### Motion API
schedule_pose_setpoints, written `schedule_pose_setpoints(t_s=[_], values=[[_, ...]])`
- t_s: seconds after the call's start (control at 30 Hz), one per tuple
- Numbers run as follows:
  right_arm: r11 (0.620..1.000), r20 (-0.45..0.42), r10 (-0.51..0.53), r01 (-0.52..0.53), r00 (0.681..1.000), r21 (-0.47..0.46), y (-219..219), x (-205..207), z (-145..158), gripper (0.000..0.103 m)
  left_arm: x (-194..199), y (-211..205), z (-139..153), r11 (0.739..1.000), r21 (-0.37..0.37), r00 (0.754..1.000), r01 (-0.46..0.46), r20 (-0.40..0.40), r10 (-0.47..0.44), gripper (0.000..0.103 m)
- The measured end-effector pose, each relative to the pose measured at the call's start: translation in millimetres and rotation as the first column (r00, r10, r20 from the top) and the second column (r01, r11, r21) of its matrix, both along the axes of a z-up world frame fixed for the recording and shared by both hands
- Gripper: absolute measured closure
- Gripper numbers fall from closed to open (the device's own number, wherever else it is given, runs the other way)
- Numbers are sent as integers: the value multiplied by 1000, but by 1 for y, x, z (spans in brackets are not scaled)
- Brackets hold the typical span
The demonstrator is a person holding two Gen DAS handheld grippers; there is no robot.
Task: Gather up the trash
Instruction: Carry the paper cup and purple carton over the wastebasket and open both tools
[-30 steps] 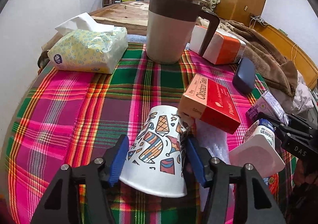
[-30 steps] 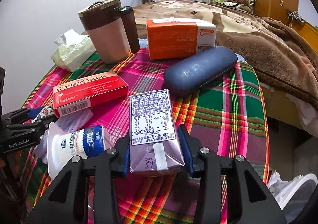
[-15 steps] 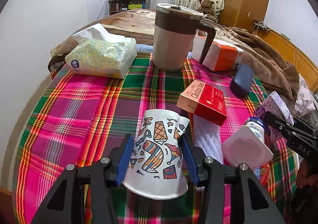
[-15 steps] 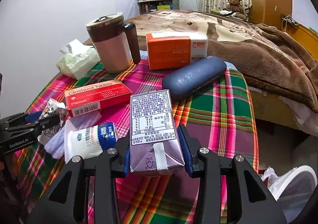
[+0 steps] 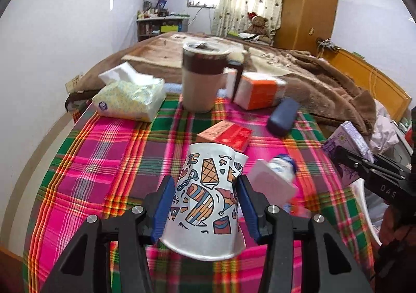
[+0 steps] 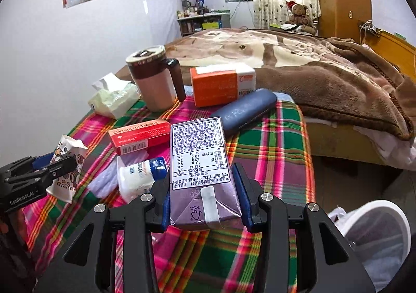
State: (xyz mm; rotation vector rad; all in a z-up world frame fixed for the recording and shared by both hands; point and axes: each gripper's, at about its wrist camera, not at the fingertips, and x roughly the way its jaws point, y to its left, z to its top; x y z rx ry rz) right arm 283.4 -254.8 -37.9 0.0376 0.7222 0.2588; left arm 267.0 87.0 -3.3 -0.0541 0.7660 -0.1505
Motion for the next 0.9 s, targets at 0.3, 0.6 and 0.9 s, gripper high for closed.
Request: schedule_pose_setpoints(t_s=[0.3, 0.6, 0.9], values=[[998, 61, -51, 50, 997, 28, -28, -36, 21, 61, -37, -36, 32, 997, -18, 994, 77, 78, -75, 53], [994, 99, -110, 108, 989, 32, -55, -65, 33, 61, -68, -81, 51, 984, -17, 976, 178, 127, -175, 53], [976, 109, -217, 213, 970, 46, -96, -91, 33, 61, -88, -135, 52, 959, -19, 950, 284, 137, -279, 53]])
